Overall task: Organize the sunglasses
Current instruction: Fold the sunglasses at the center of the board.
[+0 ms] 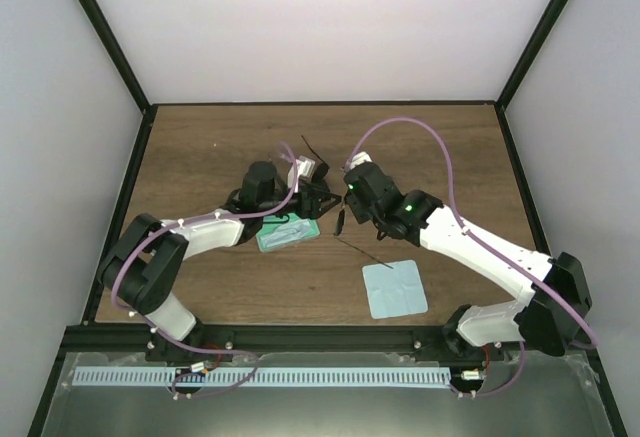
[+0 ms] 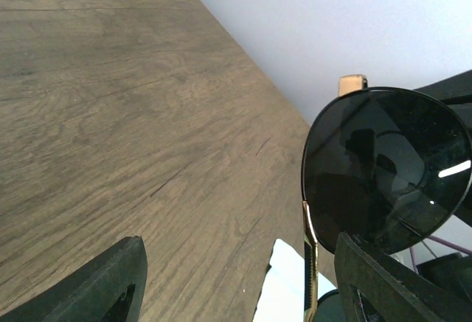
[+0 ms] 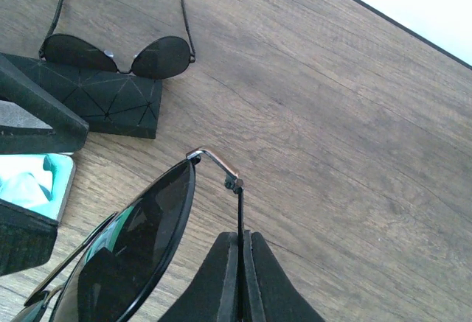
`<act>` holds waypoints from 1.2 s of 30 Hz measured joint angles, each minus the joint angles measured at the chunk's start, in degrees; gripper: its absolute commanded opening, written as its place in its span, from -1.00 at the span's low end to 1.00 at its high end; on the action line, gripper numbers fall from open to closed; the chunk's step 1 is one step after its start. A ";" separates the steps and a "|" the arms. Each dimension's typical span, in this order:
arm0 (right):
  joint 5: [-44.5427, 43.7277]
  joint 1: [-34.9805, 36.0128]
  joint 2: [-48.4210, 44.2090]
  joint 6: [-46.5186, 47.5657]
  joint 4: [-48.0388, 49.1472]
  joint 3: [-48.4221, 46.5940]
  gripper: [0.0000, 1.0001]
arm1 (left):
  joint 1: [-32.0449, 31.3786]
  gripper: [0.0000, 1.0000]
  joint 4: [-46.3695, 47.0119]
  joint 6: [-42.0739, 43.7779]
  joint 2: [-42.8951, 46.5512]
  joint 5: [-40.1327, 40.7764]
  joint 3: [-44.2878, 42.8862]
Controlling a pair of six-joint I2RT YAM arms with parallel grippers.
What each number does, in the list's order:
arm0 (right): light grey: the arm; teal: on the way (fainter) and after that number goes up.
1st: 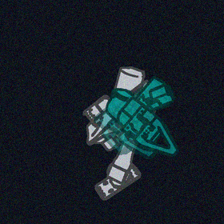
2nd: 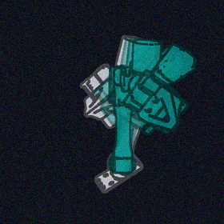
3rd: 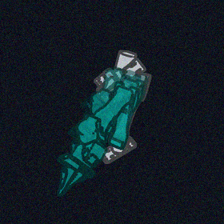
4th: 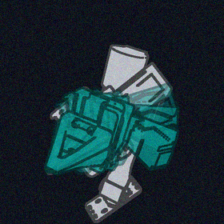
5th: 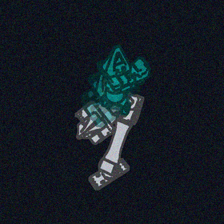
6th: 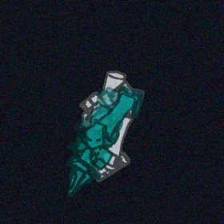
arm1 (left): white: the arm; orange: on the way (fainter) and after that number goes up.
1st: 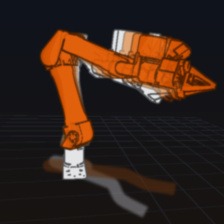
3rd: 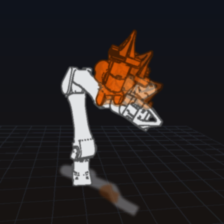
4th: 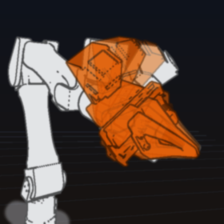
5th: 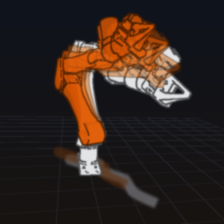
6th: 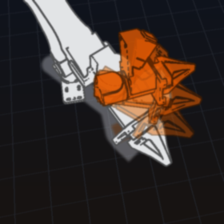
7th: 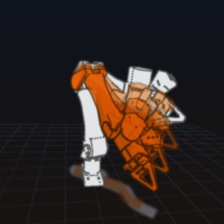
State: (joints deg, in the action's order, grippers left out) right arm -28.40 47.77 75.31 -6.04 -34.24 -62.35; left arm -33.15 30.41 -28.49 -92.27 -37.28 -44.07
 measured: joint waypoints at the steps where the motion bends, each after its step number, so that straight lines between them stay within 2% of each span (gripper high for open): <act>1: 0.13 0.00 0.00 0.02 0.02 0.00 -0.99 | 0.00 0.40 0.04 -0.09 -0.02 -0.63 0.00; 6: 0.35 0.00 0.00 0.04 0.07 0.00 -0.99 | -0.02 0.37 1.31 -0.57 -0.37 -4.00 0.00; 19: 1.11 0.00 0.07 0.13 0.24 0.00 -0.99 | -0.28 0.02 2.10 -1.29 -3.06 -8.63 -0.31; 24: 2.32 0.00 0.07 0.24 0.46 0.00 -0.99 | -0.74 0.02 2.05 -1.36 -4.00 -8.96 -1.33; 26: 2.95 0.00 0.07 0.24 0.48 0.00 -0.99 | -1.01 0.11 2.08 -1.40 -4.04 -9.09 -1.86; 33: 3.30 0.00 0.07 0.24 0.44 0.33 -0.99 | -1.46 0.08 2.05 -1.57 -4.04 -9.55 -2.75; 36: 3.26 -0.02 0.07 0.22 0.52 0.35 -0.99 | -2.08 0.13 2.03 -1.53 -4.04 -9.53 -2.75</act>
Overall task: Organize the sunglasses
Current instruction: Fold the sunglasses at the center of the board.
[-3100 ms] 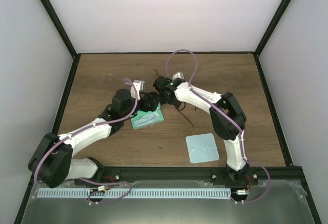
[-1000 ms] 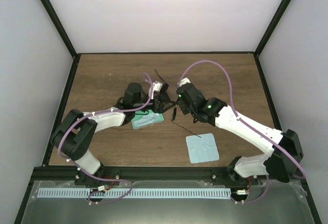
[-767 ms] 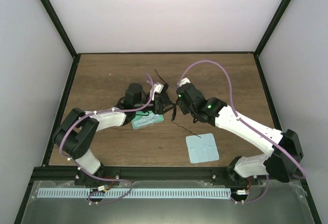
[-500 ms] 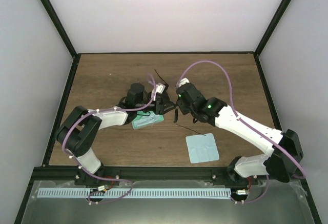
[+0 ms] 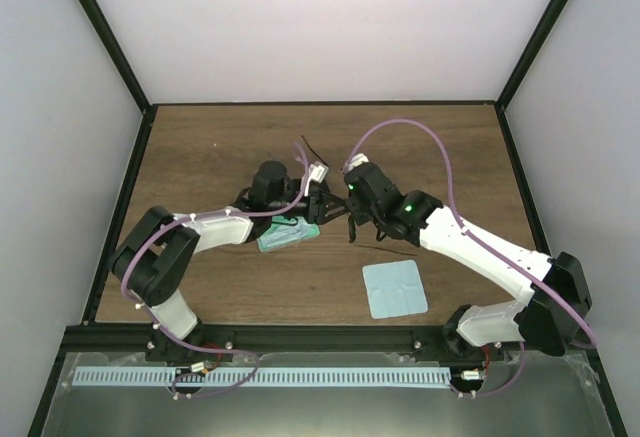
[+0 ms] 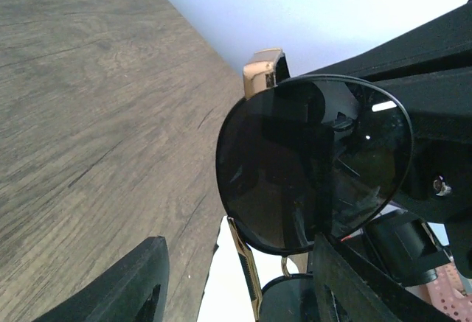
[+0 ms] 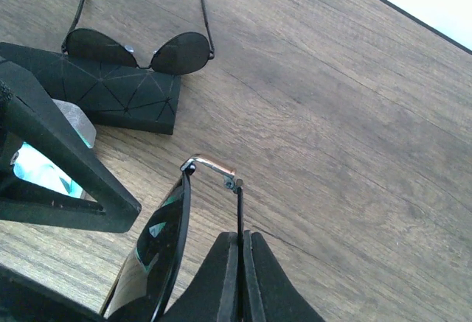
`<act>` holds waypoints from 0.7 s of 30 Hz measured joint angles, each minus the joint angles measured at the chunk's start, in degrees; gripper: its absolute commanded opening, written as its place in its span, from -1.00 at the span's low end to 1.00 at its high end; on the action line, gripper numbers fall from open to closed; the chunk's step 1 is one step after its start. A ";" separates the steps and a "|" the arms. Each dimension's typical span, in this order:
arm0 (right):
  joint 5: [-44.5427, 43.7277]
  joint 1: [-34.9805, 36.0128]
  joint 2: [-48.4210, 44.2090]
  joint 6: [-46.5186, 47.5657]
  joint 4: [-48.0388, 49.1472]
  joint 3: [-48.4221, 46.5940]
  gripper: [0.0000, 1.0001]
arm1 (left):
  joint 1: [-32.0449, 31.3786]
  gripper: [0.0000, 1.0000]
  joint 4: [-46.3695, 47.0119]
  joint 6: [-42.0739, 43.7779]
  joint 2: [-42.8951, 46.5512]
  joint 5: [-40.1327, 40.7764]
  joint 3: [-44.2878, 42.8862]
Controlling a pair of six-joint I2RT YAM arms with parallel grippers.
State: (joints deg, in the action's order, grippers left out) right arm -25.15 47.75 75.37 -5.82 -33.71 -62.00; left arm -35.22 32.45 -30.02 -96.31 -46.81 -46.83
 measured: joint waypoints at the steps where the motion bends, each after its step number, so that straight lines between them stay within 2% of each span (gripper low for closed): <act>1: -0.02 0.00 0.00 0.00 -0.02 0.00 -0.99 | -0.13 0.16 -0.02 0.02 0.00 0.00 0.00; 6: -0.35 0.00 0.00 -0.24 0.44 0.00 -0.99 | -0.52 0.22 -0.07 0.04 -0.02 0.20 0.04; 12: 0.04 0.00 -0.02 -0.52 0.83 -0.02 -0.99 | -0.68 -0.08 0.07 0.07 0.00 0.55 0.22; 14: 0.28 -0.04 -0.15 -0.70 0.83 -0.02 -0.99 | -0.87 -0.23 0.11 0.11 0.00 0.63 0.26; 21: 2.73 -0.09 -1.42 -2.19 1.01 -0.02 -0.99 | -1.31 -0.34 0.11 -0.02 -0.02 1.31 0.33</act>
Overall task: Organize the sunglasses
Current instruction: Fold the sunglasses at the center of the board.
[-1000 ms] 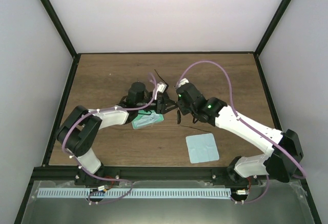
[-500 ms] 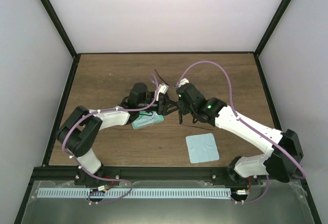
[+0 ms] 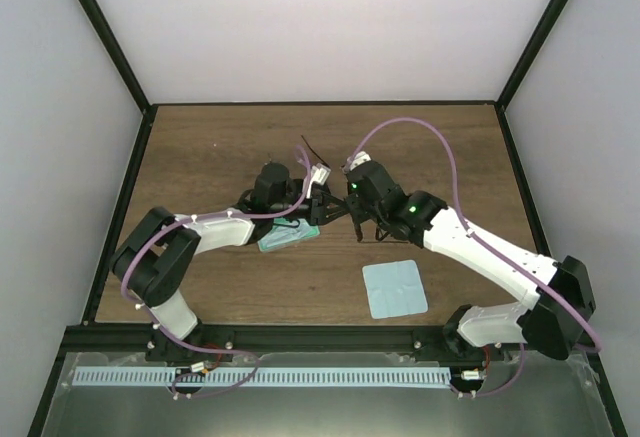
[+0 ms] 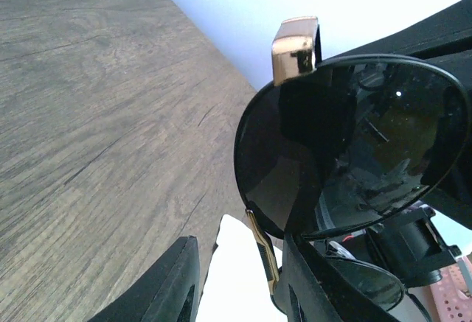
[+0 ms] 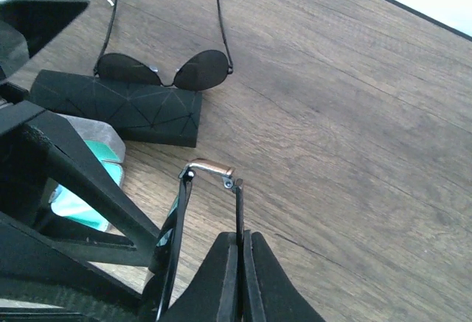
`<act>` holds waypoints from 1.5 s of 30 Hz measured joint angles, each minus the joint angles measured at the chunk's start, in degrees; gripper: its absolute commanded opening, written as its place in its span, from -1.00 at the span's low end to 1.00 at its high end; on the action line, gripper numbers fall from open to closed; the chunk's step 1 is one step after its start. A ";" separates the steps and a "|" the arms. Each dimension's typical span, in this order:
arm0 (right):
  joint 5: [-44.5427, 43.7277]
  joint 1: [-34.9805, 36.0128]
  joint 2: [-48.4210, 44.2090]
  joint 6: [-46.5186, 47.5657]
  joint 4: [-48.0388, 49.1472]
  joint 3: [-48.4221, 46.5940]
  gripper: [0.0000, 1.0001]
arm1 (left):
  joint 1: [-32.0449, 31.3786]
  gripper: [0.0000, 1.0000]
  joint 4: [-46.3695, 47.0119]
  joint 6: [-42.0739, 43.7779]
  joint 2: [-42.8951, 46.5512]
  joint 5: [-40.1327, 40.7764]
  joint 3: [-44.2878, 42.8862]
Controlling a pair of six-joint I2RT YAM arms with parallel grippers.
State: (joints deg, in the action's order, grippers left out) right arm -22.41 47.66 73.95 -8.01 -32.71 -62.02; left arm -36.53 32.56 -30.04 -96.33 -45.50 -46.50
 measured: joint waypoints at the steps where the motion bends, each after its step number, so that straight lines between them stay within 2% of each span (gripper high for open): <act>1: 0.37 0.00 0.00 -0.33 0.11 0.00 -0.99 | -0.04 -0.34 0.00 0.00 0.00 0.09 0.00; 3: 1.20 -0.09 0.04 -1.11 0.26 0.00 -0.99 | -0.13 -0.29 0.00 -0.04 -0.04 0.24 0.00; 9: 2.01 -0.24 0.94 -3.17 1.05 0.02 -0.99 | -0.15 0.05 0.94 -1.55 -1.01 0.39 0.13; 30: 3.15 -0.37 -0.98 -15.65 7.96 4.50 -0.99 | -0.90 0.09 9.11 -7.39 -0.98 5.11 3.96; 33: 2.75 -0.59 -0.39 -15.19 8.22 4.55 -0.99 | -1.07 0.32 8.94 -7.28 -0.98 5.90 3.96; 35: 2.14 -0.59 0.37 -15.06 8.24 4.55 -0.99 | -1.14 0.34 9.03 -7.21 -1.11 6.45 3.96; 45: 0.87 -1.18 3.78 -16.22 7.04 4.98 -0.96 | -1.16 0.32 12.55 -8.98 -9.18 6.19 2.51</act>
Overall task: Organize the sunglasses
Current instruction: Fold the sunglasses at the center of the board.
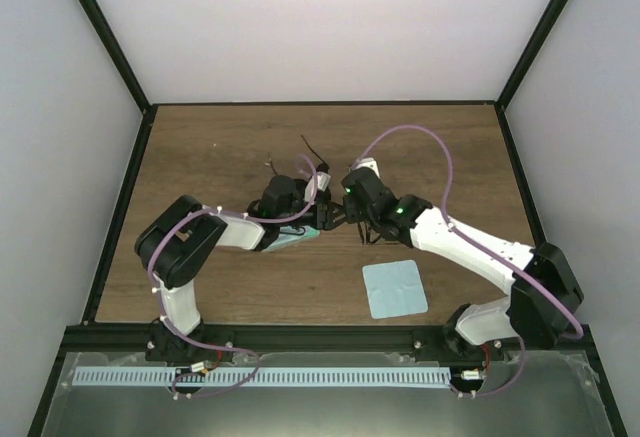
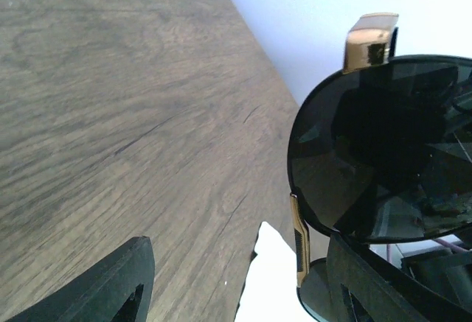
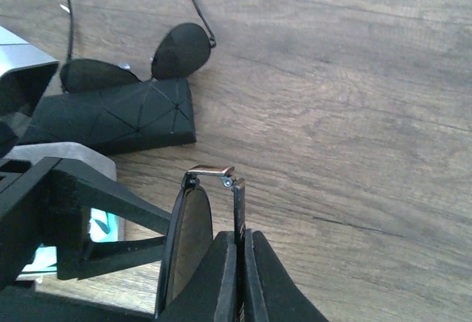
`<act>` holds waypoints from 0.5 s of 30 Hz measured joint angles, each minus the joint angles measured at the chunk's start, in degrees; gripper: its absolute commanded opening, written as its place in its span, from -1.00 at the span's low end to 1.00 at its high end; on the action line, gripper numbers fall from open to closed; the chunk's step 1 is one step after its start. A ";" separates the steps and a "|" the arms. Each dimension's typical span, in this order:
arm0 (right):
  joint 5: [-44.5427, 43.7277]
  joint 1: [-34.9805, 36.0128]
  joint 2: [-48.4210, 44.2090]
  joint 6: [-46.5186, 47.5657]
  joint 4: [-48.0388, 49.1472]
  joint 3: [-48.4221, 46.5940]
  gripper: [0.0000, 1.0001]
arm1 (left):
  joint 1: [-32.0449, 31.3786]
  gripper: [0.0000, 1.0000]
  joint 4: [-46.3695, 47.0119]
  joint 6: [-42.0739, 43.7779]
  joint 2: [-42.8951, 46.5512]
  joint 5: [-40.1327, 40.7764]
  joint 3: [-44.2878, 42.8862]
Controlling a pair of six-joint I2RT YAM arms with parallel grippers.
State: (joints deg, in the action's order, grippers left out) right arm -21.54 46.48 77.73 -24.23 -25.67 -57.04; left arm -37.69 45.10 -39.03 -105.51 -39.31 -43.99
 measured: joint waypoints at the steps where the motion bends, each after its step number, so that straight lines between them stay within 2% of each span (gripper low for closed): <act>1: -0.42 0.00 0.79 -0.37 -0.17 -0.07 -0.96 | -0.07 0.33 -0.74 0.09 -0.15 0.33 0.00; 3: -1.05 0.00 2.32 -0.79 -1.14 -0.66 -0.96 | -0.28 0.35 -2.40 0.52 -0.17 1.01 -0.15; 10: -3.39 0.02 7.30 -0.02 -4.11 -2.95 -0.92 | -0.66 0.64 -7.45 2.60 -0.70 2.08 -1.97; 15: -7.06 -0.02 15.15 -0.04 -8.22 -6.67 -0.92 | -0.63 0.71 -10.21 2.78 -5.31 2.19 -4.85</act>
State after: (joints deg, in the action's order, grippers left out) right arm -28.60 46.46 92.88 -24.27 -33.89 -63.70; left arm -38.33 34.89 -36.25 -110.83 -37.12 -48.84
